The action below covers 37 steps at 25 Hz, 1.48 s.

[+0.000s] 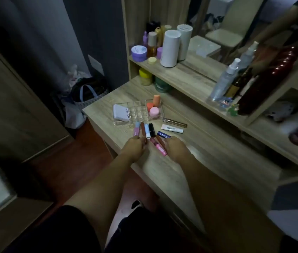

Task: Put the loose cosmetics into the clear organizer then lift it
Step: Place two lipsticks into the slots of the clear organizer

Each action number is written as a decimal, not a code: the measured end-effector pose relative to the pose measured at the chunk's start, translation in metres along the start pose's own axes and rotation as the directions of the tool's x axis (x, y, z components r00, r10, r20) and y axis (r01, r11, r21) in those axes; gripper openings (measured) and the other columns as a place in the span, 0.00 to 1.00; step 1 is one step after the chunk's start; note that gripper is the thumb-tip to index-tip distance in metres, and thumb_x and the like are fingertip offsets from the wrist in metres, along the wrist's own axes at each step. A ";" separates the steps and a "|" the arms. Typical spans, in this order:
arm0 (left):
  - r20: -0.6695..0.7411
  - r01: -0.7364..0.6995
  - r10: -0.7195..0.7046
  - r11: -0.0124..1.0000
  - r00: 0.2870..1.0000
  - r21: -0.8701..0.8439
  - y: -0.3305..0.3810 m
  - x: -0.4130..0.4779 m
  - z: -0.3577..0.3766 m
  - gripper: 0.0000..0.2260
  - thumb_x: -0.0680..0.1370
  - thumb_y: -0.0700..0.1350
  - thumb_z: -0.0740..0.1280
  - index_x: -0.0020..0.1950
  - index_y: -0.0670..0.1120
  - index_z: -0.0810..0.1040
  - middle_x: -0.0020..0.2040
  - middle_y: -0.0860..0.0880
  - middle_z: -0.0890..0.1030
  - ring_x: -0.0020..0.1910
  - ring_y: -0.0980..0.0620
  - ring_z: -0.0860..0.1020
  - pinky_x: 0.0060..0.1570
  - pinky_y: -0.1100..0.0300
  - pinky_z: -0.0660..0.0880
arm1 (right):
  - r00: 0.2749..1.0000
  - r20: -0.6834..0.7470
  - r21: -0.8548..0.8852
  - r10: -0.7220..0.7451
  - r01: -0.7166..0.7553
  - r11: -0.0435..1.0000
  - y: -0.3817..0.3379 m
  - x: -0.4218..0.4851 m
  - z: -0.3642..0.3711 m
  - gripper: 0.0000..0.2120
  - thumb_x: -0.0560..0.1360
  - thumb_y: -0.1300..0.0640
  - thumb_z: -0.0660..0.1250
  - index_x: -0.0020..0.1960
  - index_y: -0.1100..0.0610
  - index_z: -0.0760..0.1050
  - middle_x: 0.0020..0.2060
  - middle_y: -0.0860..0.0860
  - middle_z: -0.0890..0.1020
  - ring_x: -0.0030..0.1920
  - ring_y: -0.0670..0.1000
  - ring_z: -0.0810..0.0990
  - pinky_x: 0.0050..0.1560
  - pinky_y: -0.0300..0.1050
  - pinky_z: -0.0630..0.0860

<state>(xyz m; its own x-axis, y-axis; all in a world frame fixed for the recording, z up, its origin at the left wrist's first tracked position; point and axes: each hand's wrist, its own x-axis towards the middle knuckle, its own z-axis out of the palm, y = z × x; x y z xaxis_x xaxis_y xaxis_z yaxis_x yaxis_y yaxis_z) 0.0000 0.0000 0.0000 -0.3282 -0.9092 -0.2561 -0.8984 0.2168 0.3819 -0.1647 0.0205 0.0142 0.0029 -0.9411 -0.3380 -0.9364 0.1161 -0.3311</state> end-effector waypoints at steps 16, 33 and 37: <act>-0.120 0.201 -0.241 0.941 0.963 -0.273 -0.003 0.005 0.036 0.19 0.79 0.48 0.62 0.67 0.42 0.67 0.58 0.38 0.76 0.52 0.39 0.77 0.53 0.48 0.77 | 0.996 -0.072 0.219 0.050 -0.033 0.975 0.019 0.041 0.029 0.10 0.76 0.59 0.66 0.55 0.61 0.79 0.50 0.57 0.83 0.50 0.54 0.81 0.52 0.45 0.76; -0.342 0.162 -0.463 0.755 0.818 -0.635 0.007 0.037 -0.022 0.07 0.71 0.45 0.70 0.45 0.45 0.76 0.39 0.46 0.82 0.38 0.48 0.80 0.39 0.64 0.75 | 0.988 -0.148 0.745 -0.052 0.146 0.651 0.007 0.063 -0.015 0.15 0.75 0.61 0.68 0.61 0.58 0.74 0.46 0.49 0.81 0.46 0.45 0.80 0.40 0.30 0.76; -0.427 0.111 -0.439 0.788 0.790 -0.605 -0.010 0.066 -0.062 0.07 0.72 0.45 0.70 0.46 0.43 0.78 0.40 0.49 0.80 0.40 0.52 0.78 0.37 0.66 0.70 | 0.974 -0.193 0.777 -0.122 0.227 0.587 -0.022 0.101 -0.040 0.14 0.74 0.61 0.69 0.59 0.58 0.76 0.45 0.45 0.81 0.47 0.46 0.81 0.48 0.36 0.77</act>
<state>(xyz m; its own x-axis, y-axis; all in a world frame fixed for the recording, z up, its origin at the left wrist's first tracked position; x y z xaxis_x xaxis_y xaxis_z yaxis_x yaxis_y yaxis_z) 0.0052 -0.0842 0.0342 0.2601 -0.9655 0.0093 -0.5681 -0.1452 0.8100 -0.1576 -0.0902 0.0225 0.0497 -0.9917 -0.1189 -0.2761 0.1008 -0.9558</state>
